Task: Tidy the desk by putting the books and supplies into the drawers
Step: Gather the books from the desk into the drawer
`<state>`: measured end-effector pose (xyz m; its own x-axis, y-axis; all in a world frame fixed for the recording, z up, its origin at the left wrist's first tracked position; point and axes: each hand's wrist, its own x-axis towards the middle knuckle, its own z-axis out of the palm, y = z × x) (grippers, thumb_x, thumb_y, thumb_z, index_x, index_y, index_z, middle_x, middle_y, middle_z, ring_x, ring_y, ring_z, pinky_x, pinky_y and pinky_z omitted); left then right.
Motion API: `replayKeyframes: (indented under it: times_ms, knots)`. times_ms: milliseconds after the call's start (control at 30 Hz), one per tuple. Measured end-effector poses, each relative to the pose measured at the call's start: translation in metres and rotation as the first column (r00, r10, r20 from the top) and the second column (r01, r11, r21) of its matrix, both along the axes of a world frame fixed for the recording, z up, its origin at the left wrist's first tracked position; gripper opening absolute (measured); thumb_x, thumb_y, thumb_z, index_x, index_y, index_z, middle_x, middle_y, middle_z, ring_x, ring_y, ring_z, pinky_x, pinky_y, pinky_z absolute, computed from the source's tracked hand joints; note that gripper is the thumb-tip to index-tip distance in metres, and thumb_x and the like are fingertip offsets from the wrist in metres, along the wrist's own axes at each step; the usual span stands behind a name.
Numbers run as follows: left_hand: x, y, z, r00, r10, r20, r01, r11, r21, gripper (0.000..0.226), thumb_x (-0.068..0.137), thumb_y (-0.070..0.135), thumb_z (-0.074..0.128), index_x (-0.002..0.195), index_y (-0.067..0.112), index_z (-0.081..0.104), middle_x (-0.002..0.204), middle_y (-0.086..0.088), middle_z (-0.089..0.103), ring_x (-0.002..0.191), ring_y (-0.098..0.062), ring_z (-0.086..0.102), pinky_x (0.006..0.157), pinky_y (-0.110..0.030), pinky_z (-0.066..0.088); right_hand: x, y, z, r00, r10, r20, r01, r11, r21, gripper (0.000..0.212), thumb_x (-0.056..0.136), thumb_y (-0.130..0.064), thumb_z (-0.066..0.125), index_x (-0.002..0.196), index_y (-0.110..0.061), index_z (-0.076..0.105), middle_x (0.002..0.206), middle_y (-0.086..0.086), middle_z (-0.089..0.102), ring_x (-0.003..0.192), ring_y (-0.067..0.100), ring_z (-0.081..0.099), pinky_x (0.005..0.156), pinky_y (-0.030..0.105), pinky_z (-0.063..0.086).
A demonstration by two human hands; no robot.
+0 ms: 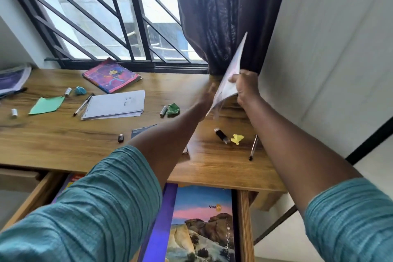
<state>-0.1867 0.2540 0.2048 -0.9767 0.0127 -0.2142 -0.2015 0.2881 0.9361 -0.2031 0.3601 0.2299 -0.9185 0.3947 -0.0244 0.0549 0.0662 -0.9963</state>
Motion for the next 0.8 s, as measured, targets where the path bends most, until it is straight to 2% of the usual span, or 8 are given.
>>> replayKeyframes:
  times_ms: [100, 200, 300, 400, 467, 600, 667, 800]
  knots:
    - [0.012, -0.010, 0.043, 0.996, -0.020, -0.084, 0.052, 0.917, 0.396, 0.054, 0.099, 0.053, 0.024, 0.130, 0.017, 0.050, 0.117, -0.012, 0.056, 0.102, -0.024, 0.053, 0.083, -0.029, 0.041, 0.017, -0.023, 0.022, 0.993, 0.031, -0.111, -0.005, 0.975, 0.224, 0.015, 0.079, 0.002, 0.056, 0.080, -0.004, 0.069, 0.072, 0.010, 0.065, 0.067, 0.021, 0.057, 0.058, 0.026, 0.041]
    - [0.020, -0.037, 0.065, 0.988, -0.049, -0.149, 0.104, 0.913, 0.394, 0.032, 0.094, 0.056, 0.040, 0.109, 0.031, 0.051, 0.096, -0.007, 0.058, 0.082, -0.021, 0.058, 0.074, -0.031, 0.046, 0.044, -0.050, 0.029, 0.978, 0.129, -0.162, -0.048, 0.902, 0.428, 0.024, 0.077, -0.002, 0.058, 0.097, 0.003, 0.070, 0.093, 0.017, 0.071, 0.084, 0.026, 0.065, 0.067, 0.027, 0.045]
    - [0.036, -0.067, 0.074, 0.981, 0.000, -0.194, 0.069, 0.933, 0.353, 0.039, 0.094, 0.020, 0.051, 0.129, 0.019, 0.035, 0.093, -0.014, 0.057, 0.064, -0.022, 0.060, 0.051, -0.027, 0.051, 0.077, -0.072, 0.027, 0.961, 0.231, -0.152, -0.099, 0.801, 0.590, 0.024, 0.083, -0.008, 0.060, 0.101, 0.006, 0.064, 0.097, 0.018, 0.065, 0.088, 0.029, 0.061, 0.070, 0.030, 0.042]
    - [0.068, -0.098, 0.070, 0.991, 0.013, -0.136, 0.048, 0.898, 0.437, 0.046, 0.084, 0.016, 0.041, 0.129, 0.009, 0.037, 0.099, -0.021, 0.056, 0.066, -0.027, 0.059, 0.052, -0.031, 0.052, 0.120, -0.096, 0.021, 0.905, 0.419, -0.079, -0.318, 0.788, 0.528, 0.019, 0.080, -0.009, 0.070, 0.099, -0.011, 0.067, 0.103, 0.004, 0.053, 0.098, 0.022, 0.059, 0.079, 0.020, 0.040]
    - [0.098, -0.123, 0.064, 0.988, 0.055, -0.141, 0.021, 0.874, 0.486, 0.041, 0.088, 0.005, 0.036, 0.129, 0.011, 0.035, 0.100, -0.019, 0.057, 0.067, -0.026, 0.057, 0.051, -0.030, 0.050, 0.147, -0.106, 0.013, 0.897, 0.434, -0.083, -0.376, 0.849, 0.372, 0.020, 0.079, -0.020, 0.074, 0.091, -0.029, 0.061, 0.118, 0.005, 0.051, 0.110, 0.022, 0.056, 0.096, 0.034, 0.046]
    - [0.167, -0.168, 0.044, 0.991, 0.090, -0.100, -0.030, 0.872, 0.488, 0.048, 0.094, -0.011, 0.033, 0.132, 0.019, 0.033, 0.089, -0.011, 0.056, 0.067, -0.022, 0.055, 0.038, -0.025, 0.051, 0.184, -0.105, -0.014, 0.970, 0.221, 0.105, -0.241, 0.797, 0.553, 0.067, 0.079, -0.049, 0.067, 0.136, -0.022, 0.045, 0.144, 0.014, 0.031, 0.131, 0.033, 0.036, 0.108, 0.046, 0.035]
    - [0.204, -0.184, 0.031, 0.997, 0.059, -0.051, -0.025, 0.864, 0.504, 0.051, 0.094, -0.012, 0.034, 0.135, 0.016, 0.033, 0.087, -0.012, 0.056, 0.067, -0.023, 0.054, 0.038, -0.023, 0.052, 0.215, -0.110, -0.023, 0.973, 0.174, 0.152, -0.225, 0.862, 0.454, 0.076, 0.070, -0.047, 0.073, 0.133, -0.015, 0.045, 0.133, 0.016, 0.046, 0.119, 0.033, 0.049, 0.097, 0.043, 0.045]
    - [0.261, -0.205, -0.013, 0.999, -0.027, 0.046, 0.001, 0.871, 0.492, 0.048, 0.094, -0.013, 0.034, 0.136, 0.009, 0.033, 0.114, -0.022, 0.054, 0.085, -0.033, 0.059, 0.084, -0.047, 0.052, 0.281, -0.118, -0.046, 0.949, 0.190, 0.253, -0.259, 0.925, 0.279, 0.028, 0.080, -0.006, 0.068, 0.106, -0.007, 0.058, 0.109, 0.016, 0.065, 0.088, 0.024, 0.061, 0.073, 0.033, 0.051]
